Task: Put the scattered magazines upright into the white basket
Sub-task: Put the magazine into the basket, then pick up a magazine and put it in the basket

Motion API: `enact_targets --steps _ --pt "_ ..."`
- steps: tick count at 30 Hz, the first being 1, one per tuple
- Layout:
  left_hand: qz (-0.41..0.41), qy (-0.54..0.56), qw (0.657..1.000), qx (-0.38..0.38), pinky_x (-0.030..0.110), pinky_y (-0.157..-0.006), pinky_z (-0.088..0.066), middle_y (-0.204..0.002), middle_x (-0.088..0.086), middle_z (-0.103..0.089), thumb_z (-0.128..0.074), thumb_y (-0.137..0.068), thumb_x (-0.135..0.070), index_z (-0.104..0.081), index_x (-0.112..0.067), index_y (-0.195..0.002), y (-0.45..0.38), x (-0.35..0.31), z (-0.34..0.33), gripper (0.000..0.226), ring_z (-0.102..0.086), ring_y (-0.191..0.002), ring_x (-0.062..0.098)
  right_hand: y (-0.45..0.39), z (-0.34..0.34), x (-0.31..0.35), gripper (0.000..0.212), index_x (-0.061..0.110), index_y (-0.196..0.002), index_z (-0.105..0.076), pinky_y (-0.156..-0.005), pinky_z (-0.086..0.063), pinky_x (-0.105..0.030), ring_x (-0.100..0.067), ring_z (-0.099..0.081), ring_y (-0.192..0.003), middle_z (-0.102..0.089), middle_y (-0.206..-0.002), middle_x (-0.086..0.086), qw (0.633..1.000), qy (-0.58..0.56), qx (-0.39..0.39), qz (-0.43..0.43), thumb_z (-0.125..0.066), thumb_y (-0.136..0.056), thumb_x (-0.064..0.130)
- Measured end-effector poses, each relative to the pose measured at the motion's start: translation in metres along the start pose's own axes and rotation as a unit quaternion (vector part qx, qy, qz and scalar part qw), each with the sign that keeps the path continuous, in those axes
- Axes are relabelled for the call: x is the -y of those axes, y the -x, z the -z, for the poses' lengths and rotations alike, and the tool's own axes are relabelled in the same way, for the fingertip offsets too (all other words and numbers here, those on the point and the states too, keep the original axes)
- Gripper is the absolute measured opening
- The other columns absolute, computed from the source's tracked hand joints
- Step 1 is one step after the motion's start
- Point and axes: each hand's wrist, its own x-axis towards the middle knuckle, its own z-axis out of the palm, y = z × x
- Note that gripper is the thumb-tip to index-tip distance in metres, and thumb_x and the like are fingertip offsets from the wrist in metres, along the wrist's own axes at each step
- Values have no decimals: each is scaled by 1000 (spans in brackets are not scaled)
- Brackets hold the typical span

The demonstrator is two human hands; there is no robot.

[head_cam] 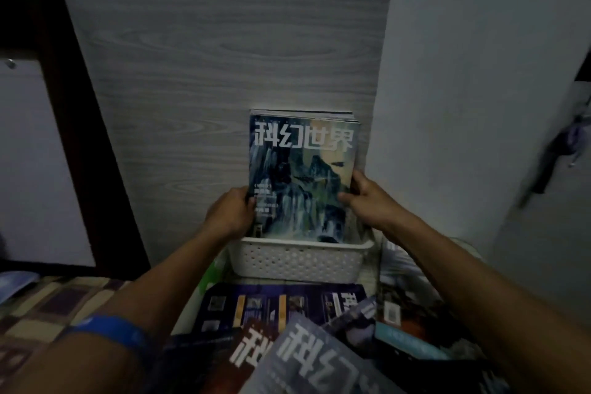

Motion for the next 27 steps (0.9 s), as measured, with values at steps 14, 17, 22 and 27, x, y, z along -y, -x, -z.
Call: enact_targets --steps 14,17,22,27 --pt "-35 -132 976 168 34 -91 -48 -125 -7 -60 -58 -50 -84 -52 -32 -126 254 -21 18 93 -58 -110 17 272 31 6 17 27 -103 -73 -77 -42 -3 5 -62 -91 -70 -100 16 975 213 3 69 -69 -87 23" --pt "41 26 977 207 30 -78 -54 -101 -13 -72 -85 -61 -51 -62 -28 -105 258 -19 21 55 -69 -87 10 309 27 11 29 32 -110 -67 -86 -45 -17 6 -57 -101 -66 -111 19 951 259 101 133 -67 -84 44" --pt "-9 228 968 101 30 -54 -58 -84 -1 -76 -66 -90 -26 -67 -30 -95 268 -43 29 7 -72 -66 10 337 19 -2 55 45 -134 -48 -104 -31 -18 -1 -37 -129 -43 -144 21 922 310 171 155 -58 -82 57" --pt "-226 287 930 -29 50 -73 -58 -91 1 -73 -66 -83 -37 -64 -23 -95 277 -98 100 19 -69 -82 22 336 15 27 71 58 -129 -36 -71 -49 -13 -4 -66 -85 -66 -113 24 998 29 16 47 -78 -77 34"
